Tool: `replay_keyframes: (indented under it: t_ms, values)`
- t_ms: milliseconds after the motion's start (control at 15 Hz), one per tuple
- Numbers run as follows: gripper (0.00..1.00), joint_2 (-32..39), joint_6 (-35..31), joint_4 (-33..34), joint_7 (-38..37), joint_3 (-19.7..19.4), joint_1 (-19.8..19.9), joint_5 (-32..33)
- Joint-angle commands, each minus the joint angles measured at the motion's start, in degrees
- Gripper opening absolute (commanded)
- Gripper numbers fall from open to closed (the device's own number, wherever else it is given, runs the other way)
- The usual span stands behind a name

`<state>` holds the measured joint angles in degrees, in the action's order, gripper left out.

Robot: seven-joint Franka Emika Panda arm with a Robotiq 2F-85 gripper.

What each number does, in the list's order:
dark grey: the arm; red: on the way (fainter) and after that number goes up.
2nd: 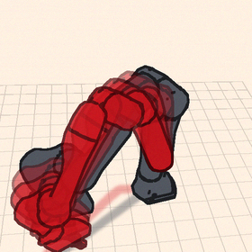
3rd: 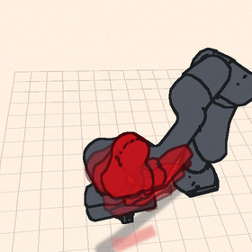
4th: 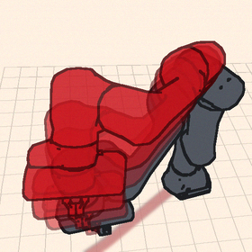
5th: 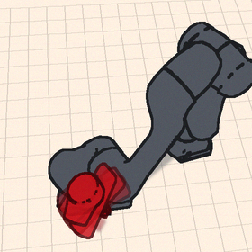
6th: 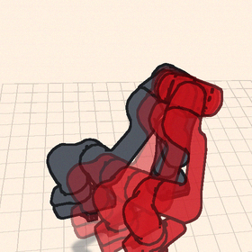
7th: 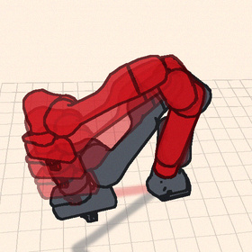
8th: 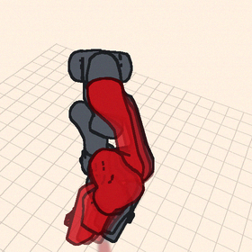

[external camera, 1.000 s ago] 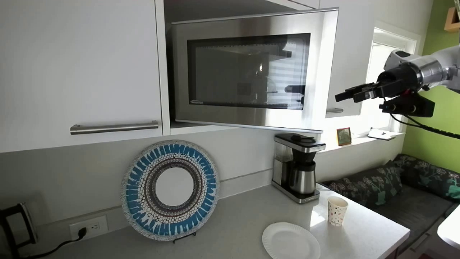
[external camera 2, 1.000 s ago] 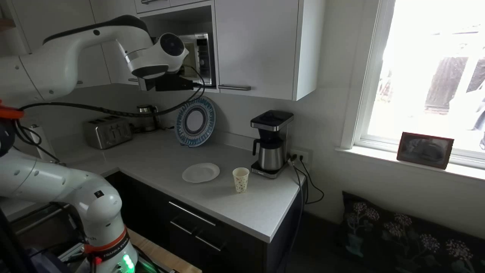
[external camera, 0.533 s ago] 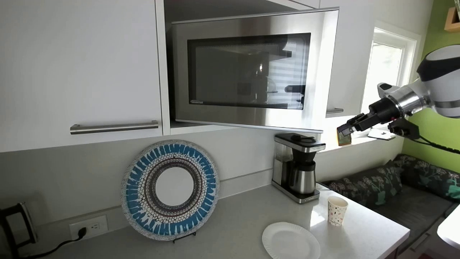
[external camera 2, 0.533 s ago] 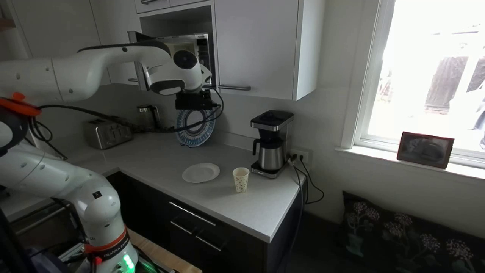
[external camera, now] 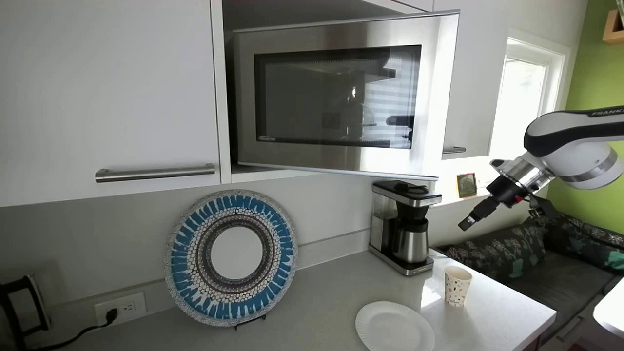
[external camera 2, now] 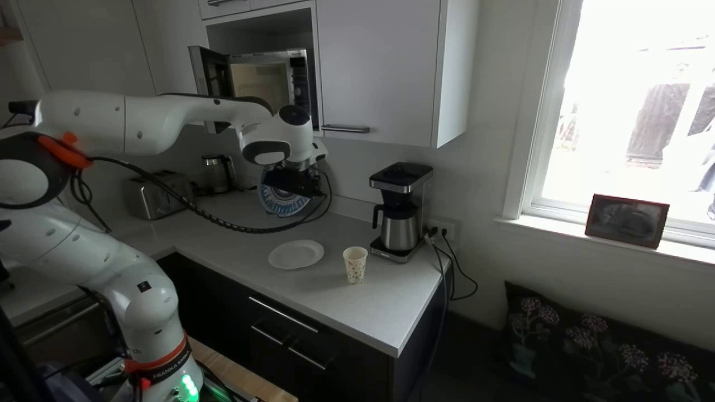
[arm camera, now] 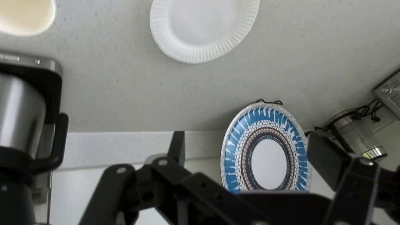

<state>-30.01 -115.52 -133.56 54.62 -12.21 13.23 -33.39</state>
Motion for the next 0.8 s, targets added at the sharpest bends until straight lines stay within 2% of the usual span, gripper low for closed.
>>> replay_keyframes:
  t_ms: [0, 400, 733]
  values:
    - [1.0, 0.48, 0.38, -0.42, -2.79, -2.41, -3.14, 1.9]
    - [1.0, 2.14, 1.73, -0.54, -4.84, -2.66, -3.77, 2.24]
    - [1.0, 10.02, 5.6, 0.33, -13.29, -3.74, -4.71, 1.16]
